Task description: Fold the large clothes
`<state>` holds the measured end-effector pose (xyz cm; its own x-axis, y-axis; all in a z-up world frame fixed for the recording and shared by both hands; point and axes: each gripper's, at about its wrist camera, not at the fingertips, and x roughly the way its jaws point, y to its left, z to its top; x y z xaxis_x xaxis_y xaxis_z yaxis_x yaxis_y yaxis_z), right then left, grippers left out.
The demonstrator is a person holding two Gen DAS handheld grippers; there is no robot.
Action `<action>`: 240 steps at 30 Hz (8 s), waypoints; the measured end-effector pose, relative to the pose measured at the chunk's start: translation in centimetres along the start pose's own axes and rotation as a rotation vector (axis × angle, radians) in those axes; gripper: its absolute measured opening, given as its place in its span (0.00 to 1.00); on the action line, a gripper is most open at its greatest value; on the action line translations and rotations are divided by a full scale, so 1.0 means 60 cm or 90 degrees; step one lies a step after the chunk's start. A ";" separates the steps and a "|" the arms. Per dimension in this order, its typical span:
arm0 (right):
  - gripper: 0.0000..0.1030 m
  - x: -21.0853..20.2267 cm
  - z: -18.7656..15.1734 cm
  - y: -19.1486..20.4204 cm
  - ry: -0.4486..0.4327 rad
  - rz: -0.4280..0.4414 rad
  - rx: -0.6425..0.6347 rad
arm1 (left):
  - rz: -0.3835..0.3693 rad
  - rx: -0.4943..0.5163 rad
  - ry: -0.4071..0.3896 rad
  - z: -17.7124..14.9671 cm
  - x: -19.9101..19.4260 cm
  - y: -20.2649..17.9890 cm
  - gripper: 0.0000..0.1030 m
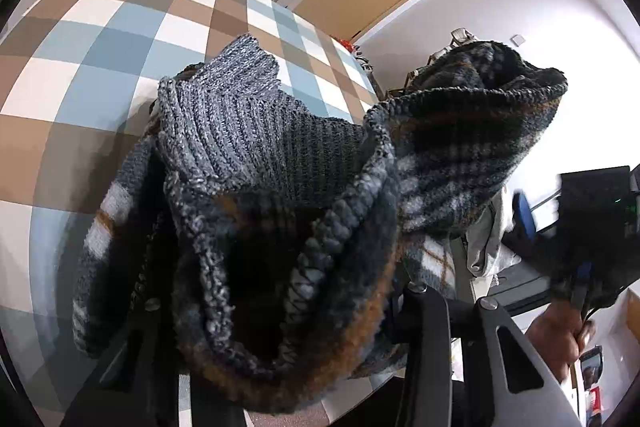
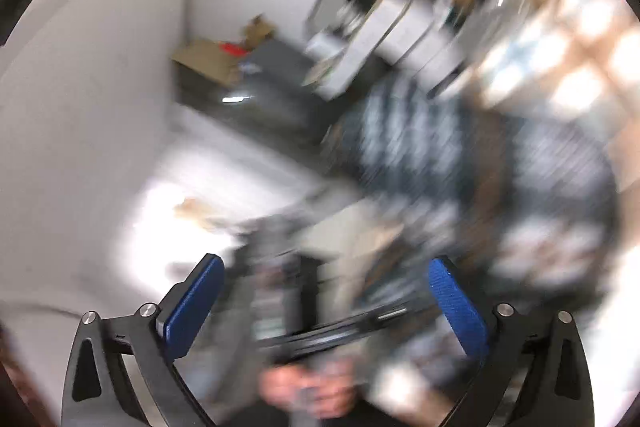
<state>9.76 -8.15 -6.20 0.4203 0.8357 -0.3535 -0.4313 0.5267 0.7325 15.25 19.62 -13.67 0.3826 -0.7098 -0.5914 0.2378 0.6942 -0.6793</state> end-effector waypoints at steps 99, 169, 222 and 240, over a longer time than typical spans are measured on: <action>0.86 0.085 -0.110 0.103 0.292 -0.243 -0.312 | 0.053 0.109 0.090 -0.034 -0.066 0.074 0.09; 0.19 0.007 -0.092 -0.116 0.148 0.006 0.109 | 0.197 0.133 0.163 0.024 0.043 0.034 0.89; 0.98 0.017 -0.067 -0.227 0.173 -0.094 0.165 | -0.069 -0.040 0.329 0.127 0.249 0.221 0.97; 0.78 -0.011 -0.037 -0.207 0.307 -0.158 0.039 | 0.083 0.128 0.248 -0.018 0.280 0.098 0.98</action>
<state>13.09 -14.92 -16.35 0.0837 0.6713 -0.7364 -0.3121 0.7195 0.6204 22.11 11.63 -28.07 0.0655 -0.5796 -0.8123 0.3933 0.7631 -0.5128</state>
